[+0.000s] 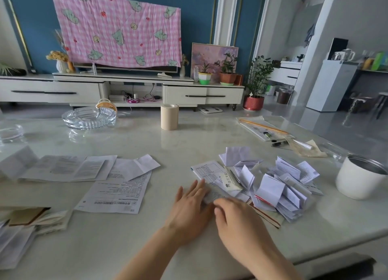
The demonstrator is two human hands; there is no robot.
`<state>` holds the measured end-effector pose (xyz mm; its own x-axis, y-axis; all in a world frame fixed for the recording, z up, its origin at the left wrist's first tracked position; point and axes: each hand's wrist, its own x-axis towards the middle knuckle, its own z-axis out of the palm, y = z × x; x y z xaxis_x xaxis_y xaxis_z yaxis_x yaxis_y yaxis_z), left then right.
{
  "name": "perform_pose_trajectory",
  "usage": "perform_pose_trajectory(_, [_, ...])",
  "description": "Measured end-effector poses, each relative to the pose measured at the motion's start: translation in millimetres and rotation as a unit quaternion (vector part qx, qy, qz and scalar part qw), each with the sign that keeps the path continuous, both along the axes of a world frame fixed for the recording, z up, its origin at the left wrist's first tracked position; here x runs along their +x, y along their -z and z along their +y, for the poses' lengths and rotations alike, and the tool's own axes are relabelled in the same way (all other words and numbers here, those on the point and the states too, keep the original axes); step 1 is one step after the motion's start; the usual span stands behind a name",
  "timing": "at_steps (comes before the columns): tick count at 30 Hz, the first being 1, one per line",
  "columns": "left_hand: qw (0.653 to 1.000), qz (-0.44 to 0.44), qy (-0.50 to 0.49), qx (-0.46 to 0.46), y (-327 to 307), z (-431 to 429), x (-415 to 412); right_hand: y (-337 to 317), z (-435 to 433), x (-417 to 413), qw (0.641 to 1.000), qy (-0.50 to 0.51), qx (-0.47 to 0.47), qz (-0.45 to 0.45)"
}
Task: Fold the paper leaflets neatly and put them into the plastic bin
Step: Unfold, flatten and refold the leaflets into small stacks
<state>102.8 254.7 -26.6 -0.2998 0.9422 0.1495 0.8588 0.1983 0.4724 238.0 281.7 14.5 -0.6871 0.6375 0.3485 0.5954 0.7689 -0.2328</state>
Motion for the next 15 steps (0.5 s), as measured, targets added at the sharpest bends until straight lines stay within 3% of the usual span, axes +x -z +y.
perform_pose_trajectory(2, [0.998,0.001,-0.015,0.061,-3,0,-6,-11,2,-5,0.999,0.005,-0.013,0.044])
perform_pose_trajectory(5, [0.983,0.041,-0.136,0.115,-12,-6,-27,-24,-2,-17,0.991,0.009,-0.032,0.128])
perform_pose_trajectory(9, [0.963,0.1,-0.249,0.0,-13,-17,-62,-38,-16,-35,0.981,-0.033,-0.066,0.179])
perform_pose_trajectory(12, [0.957,0.068,-0.264,-0.1,-5,-30,-81,-41,-27,-48,0.977,-0.056,-0.105,0.178])
perform_pose_trajectory(15, [0.953,0.087,-0.259,-0.133,-1,-32,-91,-41,-30,-55,0.975,-0.064,-0.132,0.17])
